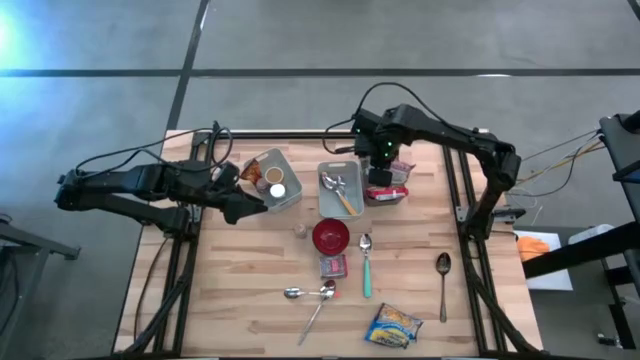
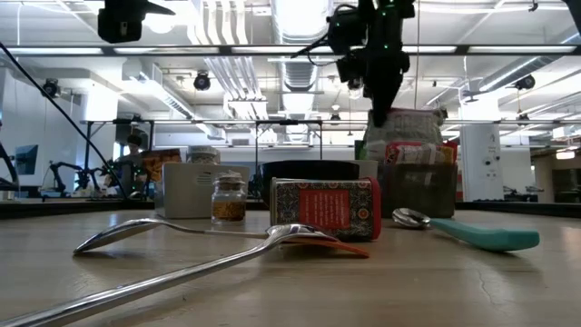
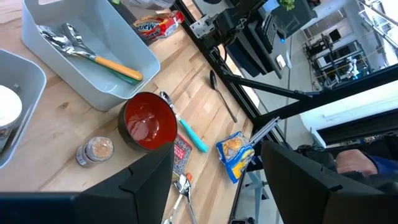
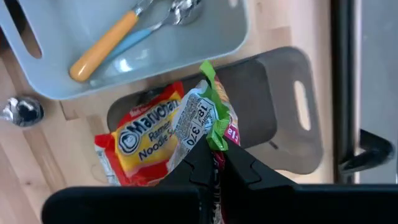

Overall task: Pick & Place Food Item
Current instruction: Put the yellow noodle pack into the black bin

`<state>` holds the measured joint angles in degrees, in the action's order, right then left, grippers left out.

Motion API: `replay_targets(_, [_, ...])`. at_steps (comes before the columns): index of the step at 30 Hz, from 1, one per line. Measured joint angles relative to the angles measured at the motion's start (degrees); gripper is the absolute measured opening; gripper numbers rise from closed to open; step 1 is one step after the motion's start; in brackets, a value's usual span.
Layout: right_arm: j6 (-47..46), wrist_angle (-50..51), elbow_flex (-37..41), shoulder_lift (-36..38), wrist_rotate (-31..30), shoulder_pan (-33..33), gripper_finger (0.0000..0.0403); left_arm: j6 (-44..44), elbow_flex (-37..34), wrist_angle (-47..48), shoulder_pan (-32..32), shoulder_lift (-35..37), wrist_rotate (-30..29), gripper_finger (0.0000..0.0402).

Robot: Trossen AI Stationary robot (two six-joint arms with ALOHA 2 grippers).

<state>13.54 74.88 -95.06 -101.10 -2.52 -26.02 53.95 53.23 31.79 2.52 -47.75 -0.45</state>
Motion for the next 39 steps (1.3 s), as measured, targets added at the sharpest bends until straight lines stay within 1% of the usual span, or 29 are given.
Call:
replay_targets(3, [0.17,-1.16,1.51,0.00,1.28,-0.05,0.0008,-0.04,-0.02,0.07,0.00,0.00,-0.05,0.0246])
replay_targets(8, [0.30,-3.00,3.69,0.11,1.56,-0.02,0.0008,-0.13,-0.02,1.64,0.00,-0.02,-0.24,0.0246])
replay_targets(10, [0.58,-3.48,3.88,-0.05,1.81,-0.02,0.0008,-0.11,-0.04,1.95,0.00,-0.02,-0.30,0.0246])
replay_targets(14, [0.66,-4.31,3.88,-0.88,4.28,-0.14,0.0008,-0.09,-0.04,1.95,0.00,-0.02,-0.68,0.0246])
replay_targets(27, [3.24,-5.50,5.44,-4.64,5.67,-0.28,0.0008,0.02,-0.04,1.95,0.00,-0.02,-0.86,0.0246])
replay_targets(39, [2.56,-10.27,11.60,-5.05,7.83,-0.28,0.0008,0.04,-0.04,1.97,0.00,-0.02,-1.31,0.0246])
